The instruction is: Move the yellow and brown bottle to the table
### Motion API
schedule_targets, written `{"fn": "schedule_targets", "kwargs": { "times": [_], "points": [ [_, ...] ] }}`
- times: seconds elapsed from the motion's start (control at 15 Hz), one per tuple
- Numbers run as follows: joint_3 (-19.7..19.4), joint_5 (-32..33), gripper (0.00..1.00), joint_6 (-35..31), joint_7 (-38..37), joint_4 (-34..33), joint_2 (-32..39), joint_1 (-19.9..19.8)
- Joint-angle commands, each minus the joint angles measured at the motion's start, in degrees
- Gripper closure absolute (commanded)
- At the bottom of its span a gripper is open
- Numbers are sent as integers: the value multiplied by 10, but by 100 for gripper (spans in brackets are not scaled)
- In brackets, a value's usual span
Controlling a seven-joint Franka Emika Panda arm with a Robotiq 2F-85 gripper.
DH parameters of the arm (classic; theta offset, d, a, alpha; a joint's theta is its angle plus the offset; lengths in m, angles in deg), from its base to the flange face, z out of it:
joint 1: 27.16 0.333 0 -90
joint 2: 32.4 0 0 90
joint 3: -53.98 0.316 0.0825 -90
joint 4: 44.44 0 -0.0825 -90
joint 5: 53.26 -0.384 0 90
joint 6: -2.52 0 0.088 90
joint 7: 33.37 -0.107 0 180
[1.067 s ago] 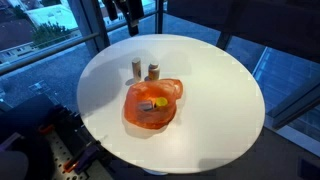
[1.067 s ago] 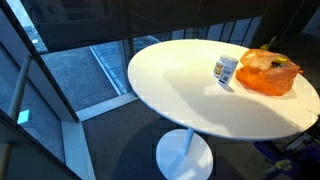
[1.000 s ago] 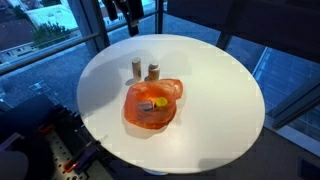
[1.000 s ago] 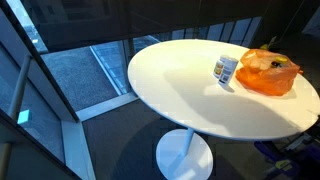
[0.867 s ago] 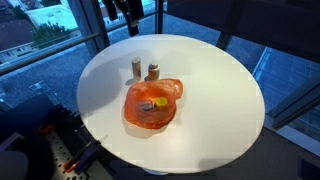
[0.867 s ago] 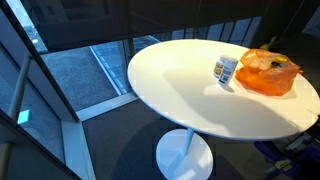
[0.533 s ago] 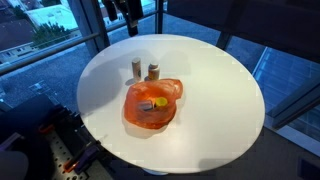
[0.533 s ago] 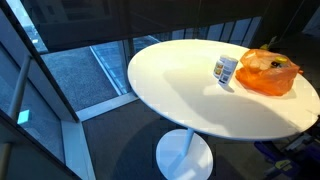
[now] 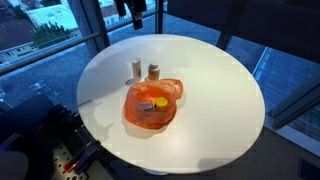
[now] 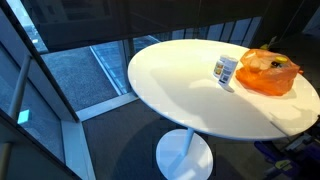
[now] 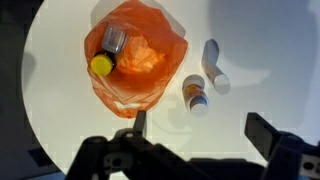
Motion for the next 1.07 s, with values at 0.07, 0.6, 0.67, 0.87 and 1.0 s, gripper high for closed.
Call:
{"fn": "schedule_targets", "kwargs": {
  "times": [0.07, 0.6, 0.67, 0.87, 1.0],
  "points": [
    [8, 37, 0, 15, -63, -70, 96, -17],
    [-26, 35, 0, -1, -50, -103, 208, -21],
    [-31, 37, 0, -1, -51, -105, 220, -22],
    [-44, 41, 0, -1, -59, -110, 251, -24],
    [-53, 43, 0, -4, -63, -107, 263, -24]
  ]
}}
